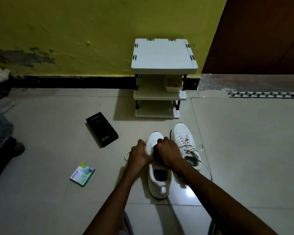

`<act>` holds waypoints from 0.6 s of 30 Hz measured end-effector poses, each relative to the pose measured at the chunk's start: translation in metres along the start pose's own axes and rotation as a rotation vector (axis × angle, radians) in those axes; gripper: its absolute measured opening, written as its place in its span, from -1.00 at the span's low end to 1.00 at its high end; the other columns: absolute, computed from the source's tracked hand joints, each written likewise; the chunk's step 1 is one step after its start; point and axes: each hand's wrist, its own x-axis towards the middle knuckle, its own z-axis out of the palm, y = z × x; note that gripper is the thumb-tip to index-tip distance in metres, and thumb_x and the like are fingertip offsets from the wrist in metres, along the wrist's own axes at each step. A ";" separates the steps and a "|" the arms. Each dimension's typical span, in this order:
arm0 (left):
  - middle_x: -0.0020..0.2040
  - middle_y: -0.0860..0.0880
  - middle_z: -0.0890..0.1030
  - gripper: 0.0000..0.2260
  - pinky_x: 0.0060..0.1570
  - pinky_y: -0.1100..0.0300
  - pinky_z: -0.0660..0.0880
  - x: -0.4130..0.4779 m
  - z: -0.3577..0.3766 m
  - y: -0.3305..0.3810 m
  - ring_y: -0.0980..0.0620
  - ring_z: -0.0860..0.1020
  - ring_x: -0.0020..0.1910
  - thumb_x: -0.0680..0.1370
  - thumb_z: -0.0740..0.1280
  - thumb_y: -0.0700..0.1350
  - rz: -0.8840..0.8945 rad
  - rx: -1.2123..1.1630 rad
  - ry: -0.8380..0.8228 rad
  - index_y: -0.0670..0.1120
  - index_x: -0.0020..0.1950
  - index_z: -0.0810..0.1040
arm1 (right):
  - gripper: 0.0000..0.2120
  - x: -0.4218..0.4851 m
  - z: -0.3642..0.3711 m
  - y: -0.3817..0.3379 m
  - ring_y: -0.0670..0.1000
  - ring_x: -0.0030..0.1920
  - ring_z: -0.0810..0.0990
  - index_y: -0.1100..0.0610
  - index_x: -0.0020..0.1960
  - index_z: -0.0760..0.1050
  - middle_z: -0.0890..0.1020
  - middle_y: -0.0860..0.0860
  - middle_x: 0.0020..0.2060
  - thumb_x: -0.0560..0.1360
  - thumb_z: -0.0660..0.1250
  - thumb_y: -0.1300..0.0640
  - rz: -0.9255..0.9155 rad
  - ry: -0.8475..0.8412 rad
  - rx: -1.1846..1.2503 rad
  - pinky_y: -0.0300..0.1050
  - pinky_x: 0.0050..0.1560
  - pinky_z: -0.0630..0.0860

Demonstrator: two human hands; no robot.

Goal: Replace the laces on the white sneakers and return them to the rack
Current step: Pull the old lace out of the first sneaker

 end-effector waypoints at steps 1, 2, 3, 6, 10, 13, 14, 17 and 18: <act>0.02 -0.10 0.63 -0.42 0.02 0.03 0.58 0.000 0.000 0.000 -0.12 0.60 0.02 0.30 0.54 -0.03 0.000 0.003 -0.004 -0.04 0.23 0.36 | -0.81 0.001 0.001 -0.001 0.20 0.04 0.51 0.13 -0.04 0.62 0.59 0.11 -0.07 0.43 0.36 0.04 -0.021 0.006 -0.012 -0.01 -0.12 0.41; 0.03 -0.11 0.63 -0.40 0.02 0.03 0.58 0.001 0.000 0.000 -0.12 0.60 0.03 0.29 0.54 -0.05 -0.001 0.007 -0.009 -0.03 0.25 0.36 | -0.82 0.001 0.002 -0.001 0.19 0.02 0.53 0.13 -0.06 0.61 0.59 0.10 -0.10 0.42 0.38 0.04 -0.041 0.011 -0.024 0.00 -0.14 0.40; 0.04 -0.12 0.63 -0.38 0.03 0.02 0.58 0.001 0.000 -0.001 -0.13 0.60 0.03 0.29 0.55 -0.07 0.002 0.006 -0.014 -0.03 0.27 0.36 | -0.82 0.002 0.002 0.000 0.19 0.00 0.54 0.13 -0.07 0.61 0.58 0.10 -0.11 0.41 0.40 0.04 -0.056 0.015 -0.037 0.00 -0.16 0.39; 0.05 -0.14 0.64 -0.37 0.01 0.02 0.57 0.002 0.000 -0.001 -0.13 0.60 0.02 0.29 0.54 -0.13 0.015 0.002 -0.032 -0.04 0.29 0.36 | -0.80 0.001 0.004 -0.002 0.18 0.02 0.53 0.12 -0.01 0.58 0.56 0.10 -0.07 0.44 0.36 0.04 -0.065 0.021 -0.085 0.01 -0.12 0.40; 0.07 -0.15 0.63 -0.40 -0.01 0.03 0.55 0.003 0.001 0.001 -0.13 0.60 0.04 0.31 0.53 -0.15 0.017 0.020 -0.041 -0.03 0.29 0.37 | -0.79 0.003 0.003 -0.002 0.17 0.12 0.50 0.15 0.08 0.55 0.56 0.11 0.05 0.53 0.26 0.08 -0.118 0.018 -0.170 0.04 0.02 0.40; 0.08 -0.14 0.62 -0.41 -0.02 0.05 0.55 0.003 0.001 0.001 -0.13 0.60 0.04 0.33 0.53 -0.14 0.022 0.037 -0.045 -0.03 0.30 0.37 | -0.80 0.007 -0.001 -0.001 0.17 0.11 0.52 0.16 0.06 0.57 0.59 0.11 0.03 0.52 0.28 0.10 -0.184 -0.003 -0.190 0.03 0.01 0.41; 0.06 -0.13 0.63 -0.42 -0.04 0.06 0.56 0.002 0.000 0.000 -0.13 0.60 0.02 0.33 0.52 -0.14 0.029 0.037 -0.044 -0.03 0.28 0.37 | -0.83 0.008 -0.005 -0.001 0.16 0.04 0.56 0.16 -0.01 0.60 0.61 0.10 -0.04 0.46 0.34 0.10 -0.194 0.002 -0.214 0.01 -0.06 0.45; -0.06 -0.11 0.66 -0.48 -0.09 0.00 0.61 0.002 -0.003 -0.004 -0.11 0.64 -0.10 0.27 0.50 -0.13 0.048 0.040 -0.046 0.01 0.17 0.40 | -0.81 0.014 -0.018 0.011 0.11 -0.20 0.59 0.18 -0.22 0.62 0.62 0.09 -0.23 0.24 0.51 0.10 -0.025 0.211 -0.170 -0.09 -0.30 0.47; -0.11 -0.09 0.66 -0.49 -0.12 -0.02 0.63 0.002 -0.004 -0.006 -0.10 0.64 -0.16 0.24 0.48 -0.15 0.051 0.042 -0.053 0.03 0.14 0.41 | -0.80 0.015 -0.026 0.021 0.11 -0.20 0.57 0.21 -0.20 0.60 0.61 0.11 -0.22 0.27 0.50 0.12 0.124 0.299 -0.059 -0.08 -0.30 0.47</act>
